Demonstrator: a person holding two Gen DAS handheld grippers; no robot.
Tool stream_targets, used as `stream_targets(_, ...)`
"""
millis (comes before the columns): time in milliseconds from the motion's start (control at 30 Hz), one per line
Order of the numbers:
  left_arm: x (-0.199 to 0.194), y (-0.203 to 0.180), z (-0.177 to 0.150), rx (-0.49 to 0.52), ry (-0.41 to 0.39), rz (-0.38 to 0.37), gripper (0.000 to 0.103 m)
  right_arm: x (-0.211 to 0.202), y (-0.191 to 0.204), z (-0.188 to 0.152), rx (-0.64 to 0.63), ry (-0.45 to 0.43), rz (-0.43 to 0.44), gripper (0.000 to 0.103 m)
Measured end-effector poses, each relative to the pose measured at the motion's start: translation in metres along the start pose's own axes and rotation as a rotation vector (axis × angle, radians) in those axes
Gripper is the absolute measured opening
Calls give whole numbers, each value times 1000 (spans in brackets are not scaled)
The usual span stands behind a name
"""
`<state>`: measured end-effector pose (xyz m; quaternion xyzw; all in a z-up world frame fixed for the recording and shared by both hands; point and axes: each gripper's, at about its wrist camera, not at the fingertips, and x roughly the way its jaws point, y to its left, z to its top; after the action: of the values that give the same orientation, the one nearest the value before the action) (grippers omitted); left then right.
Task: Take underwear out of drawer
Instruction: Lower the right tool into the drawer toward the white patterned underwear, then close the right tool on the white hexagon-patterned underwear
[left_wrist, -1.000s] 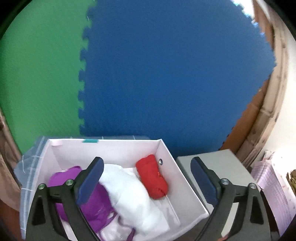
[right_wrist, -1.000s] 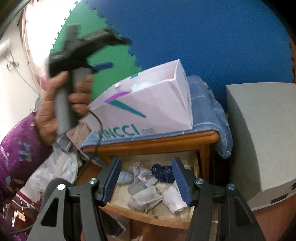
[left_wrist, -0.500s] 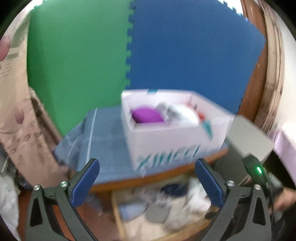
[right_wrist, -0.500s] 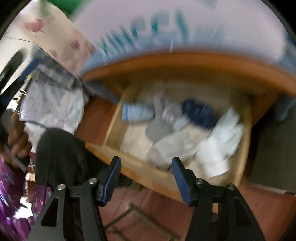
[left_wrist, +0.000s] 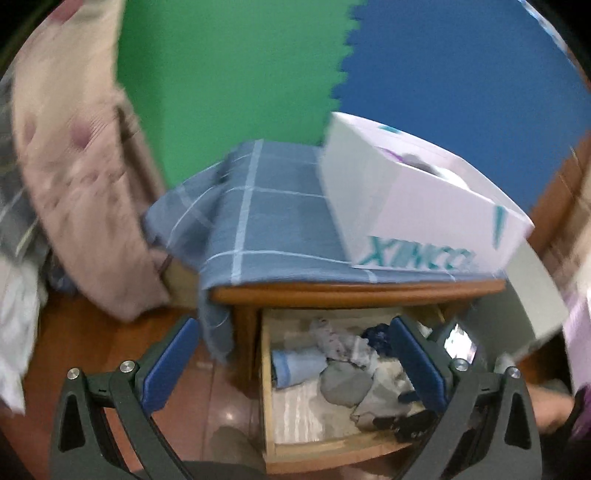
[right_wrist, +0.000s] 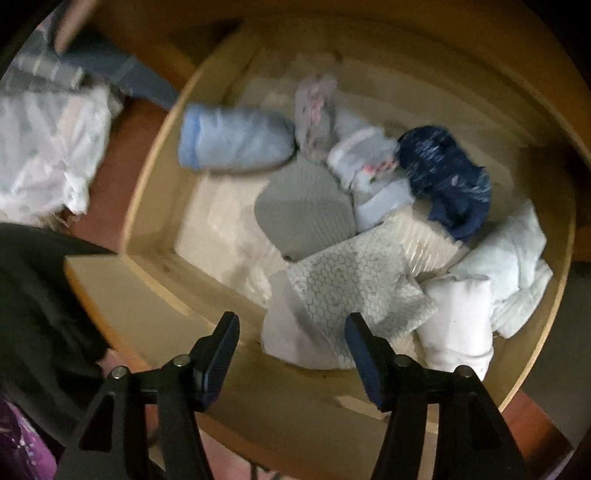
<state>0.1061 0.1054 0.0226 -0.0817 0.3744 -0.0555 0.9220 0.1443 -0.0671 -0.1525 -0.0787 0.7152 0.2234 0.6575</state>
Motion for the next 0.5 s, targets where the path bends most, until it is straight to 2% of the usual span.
stream_targets(67, -1, 16, 1, -77, -7, -39, 102, 9, 2, 3, -16, 28, -53, 67)
stream_targets(133, -5, 25, 1, -118, -36, -62, 102, 15, 0, 7, -5, 41, -39, 74)
stream_targets(167, -8, 27, 0, -124, -56, -86, 102, 17, -1, 10, -1, 52, -45, 80)
stream_targets(200, -9, 27, 0, -125, -66, -103, 102, 20, -3, 13, 12, 62, -59, 81)
stream_targets(267, -13, 27, 0, -143, -101, -151, 102, 30, -10, 19, 34, 93, -144, 81)
stream_targets(333, -22, 33, -1, -199, -167, -221, 102, 35, -17, 22, 56, 93, -115, 81)
stream_targets(367, -27, 36, -1, -212, -200, -229, 102, 38, -20, 22, 71, 99, -90, 81)
stream_targets(400, -29, 36, 0, -208, -213, -211, 102, 41, -20, 22, 69, 108, -101, 81)
stream_targets(500, -27, 34, 4, -195, -184, -206, 101, 45, -14, 22, 32, 120, -135, 81)
